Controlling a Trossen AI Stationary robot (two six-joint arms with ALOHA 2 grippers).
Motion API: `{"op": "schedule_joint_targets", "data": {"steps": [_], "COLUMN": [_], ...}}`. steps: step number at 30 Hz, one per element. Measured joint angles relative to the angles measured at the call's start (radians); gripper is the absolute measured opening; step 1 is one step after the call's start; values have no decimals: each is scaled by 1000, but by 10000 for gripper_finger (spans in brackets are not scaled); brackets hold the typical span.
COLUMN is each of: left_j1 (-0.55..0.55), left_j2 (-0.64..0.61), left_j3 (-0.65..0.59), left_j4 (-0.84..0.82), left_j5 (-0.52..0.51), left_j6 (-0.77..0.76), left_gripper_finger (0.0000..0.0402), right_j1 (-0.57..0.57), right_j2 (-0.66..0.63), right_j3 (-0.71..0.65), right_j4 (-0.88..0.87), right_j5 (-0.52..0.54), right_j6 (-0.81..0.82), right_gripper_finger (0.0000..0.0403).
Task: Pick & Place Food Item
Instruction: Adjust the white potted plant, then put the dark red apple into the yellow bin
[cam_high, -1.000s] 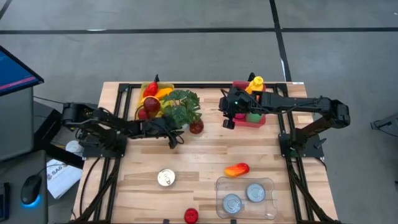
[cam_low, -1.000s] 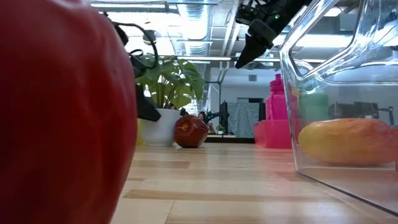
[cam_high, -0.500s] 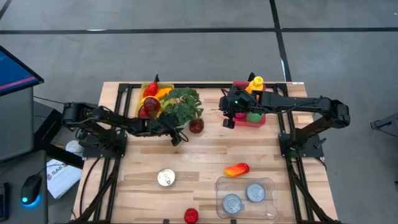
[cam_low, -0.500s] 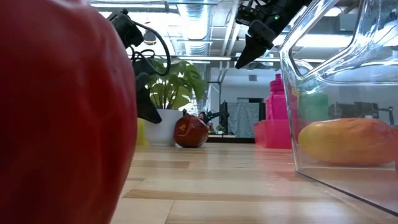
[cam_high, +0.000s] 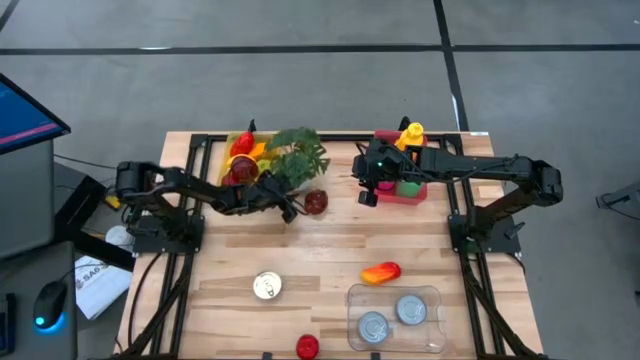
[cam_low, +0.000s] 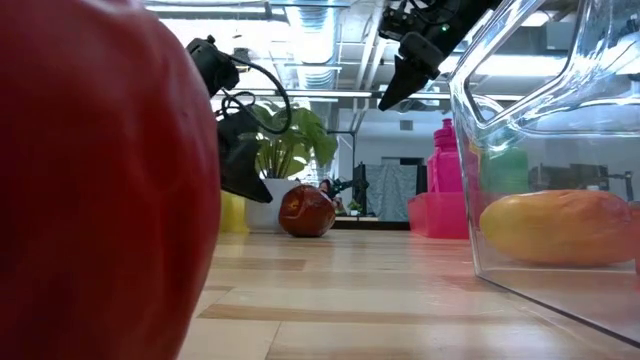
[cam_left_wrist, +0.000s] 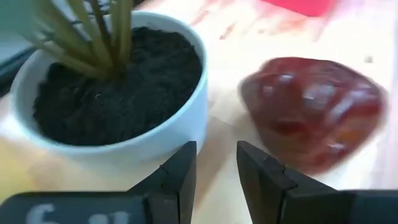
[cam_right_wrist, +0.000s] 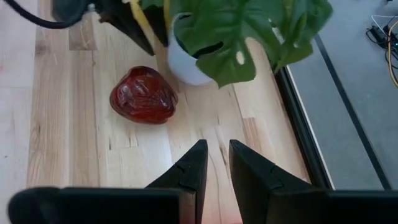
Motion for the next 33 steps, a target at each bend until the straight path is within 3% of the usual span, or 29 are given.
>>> {"op": "schedule_joint_targets", "data": {"steps": [7, 15, 27, 33], "left_j1": [31, -24, -118, -122], "left_j2": [-1, -14, -172, -206], "left_j3": [0, 3, 4, 4], "left_j4": [2, 40, 36, 38], "left_j5": [-13, 20, 20, 48], "left_j6": [26, 54, 98, 91], "left_gripper_finger": [104, 104, 104, 109], "right_j1": [0, 0, 0, 2], "right_j2": [0, 0, 0, -4], "right_j3": [0, 0, 0, 0], "right_j4": [0, -1, -77, -156], "right_j5": [0, 0, 0, -133], "right_j6": [0, 0, -16, -10], "right_gripper_finger": [62, 62, 62, 62]}}
